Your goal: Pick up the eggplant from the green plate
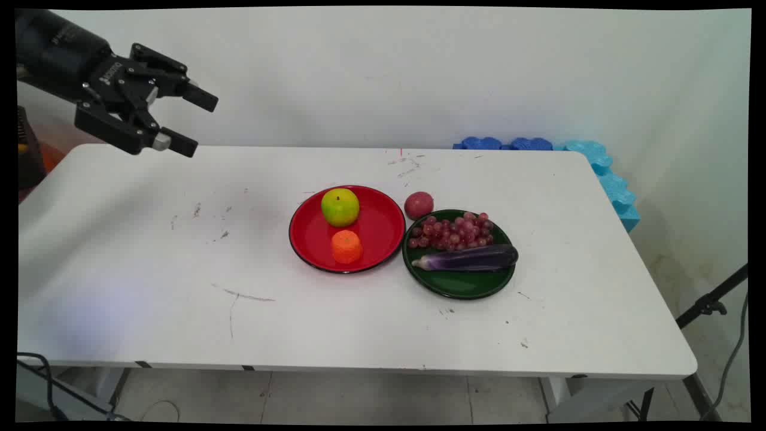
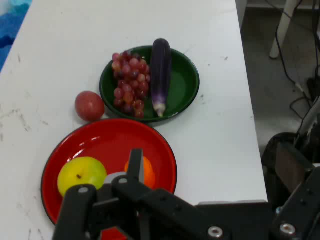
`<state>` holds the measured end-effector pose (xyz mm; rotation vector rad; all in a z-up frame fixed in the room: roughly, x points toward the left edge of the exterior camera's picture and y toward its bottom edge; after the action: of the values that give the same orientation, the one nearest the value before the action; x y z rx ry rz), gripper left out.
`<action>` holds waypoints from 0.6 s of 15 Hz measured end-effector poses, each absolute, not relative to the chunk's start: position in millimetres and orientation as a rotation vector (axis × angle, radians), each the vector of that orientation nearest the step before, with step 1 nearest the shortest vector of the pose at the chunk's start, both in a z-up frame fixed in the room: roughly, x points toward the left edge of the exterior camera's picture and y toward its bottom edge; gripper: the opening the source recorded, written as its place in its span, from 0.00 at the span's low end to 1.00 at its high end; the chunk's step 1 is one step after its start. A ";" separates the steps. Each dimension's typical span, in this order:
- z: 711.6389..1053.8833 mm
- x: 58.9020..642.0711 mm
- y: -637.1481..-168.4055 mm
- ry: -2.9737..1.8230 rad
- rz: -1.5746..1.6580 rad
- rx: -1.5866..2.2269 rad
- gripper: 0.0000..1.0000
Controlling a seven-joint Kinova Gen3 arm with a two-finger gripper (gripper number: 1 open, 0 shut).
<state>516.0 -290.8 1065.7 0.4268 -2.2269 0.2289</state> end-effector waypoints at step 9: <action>1063.5 464.4 -310.6 -2.318 0.229 0.454 1.00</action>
<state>464.4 -310.6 1063.5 0.4541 -2.3182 0.2295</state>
